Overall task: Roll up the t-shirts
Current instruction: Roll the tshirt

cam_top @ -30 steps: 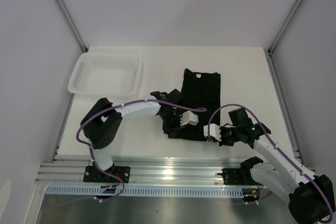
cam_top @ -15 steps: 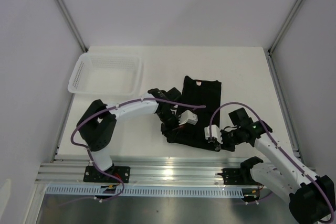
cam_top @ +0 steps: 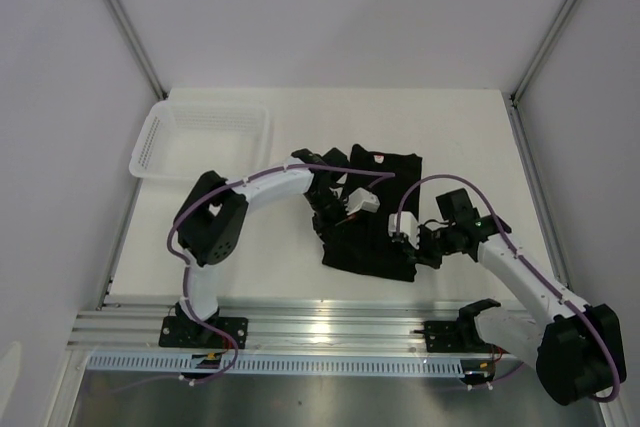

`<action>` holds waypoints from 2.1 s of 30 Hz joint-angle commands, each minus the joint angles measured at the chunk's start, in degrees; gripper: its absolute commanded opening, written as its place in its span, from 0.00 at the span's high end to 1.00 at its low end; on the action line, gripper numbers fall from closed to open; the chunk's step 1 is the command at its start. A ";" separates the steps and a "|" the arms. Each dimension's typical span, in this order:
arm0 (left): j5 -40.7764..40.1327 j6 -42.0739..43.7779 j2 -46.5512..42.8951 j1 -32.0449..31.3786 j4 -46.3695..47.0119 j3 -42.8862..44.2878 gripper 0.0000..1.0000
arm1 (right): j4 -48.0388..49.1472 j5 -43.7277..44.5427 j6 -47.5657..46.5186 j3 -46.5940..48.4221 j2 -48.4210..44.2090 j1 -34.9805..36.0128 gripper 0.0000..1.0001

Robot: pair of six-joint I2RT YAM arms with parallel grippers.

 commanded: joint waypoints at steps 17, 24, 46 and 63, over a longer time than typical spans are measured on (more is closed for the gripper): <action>-4.08 1.89 5.97 2.13 -3.03 7.00 0.87 | 9.16 5.75 2.23 0.03 4.01 -3.60 1.00; -4.17 0.49 6.15 2.31 -1.80 7.97 0.69 | 12.14 7.68 3.72 -2.17 3.84 -3.69 1.00; -1.79 -8.56 -2.37 6.26 -0.58 11.31 0.62 | 13.21 13.13 16.98 5.55 1.47 -3.60 0.46; 1.81 -12.96 0.17 2.31 4.61 1.91 0.80 | 19.71 4.34 56.54 4.77 -2.84 -0.52 1.00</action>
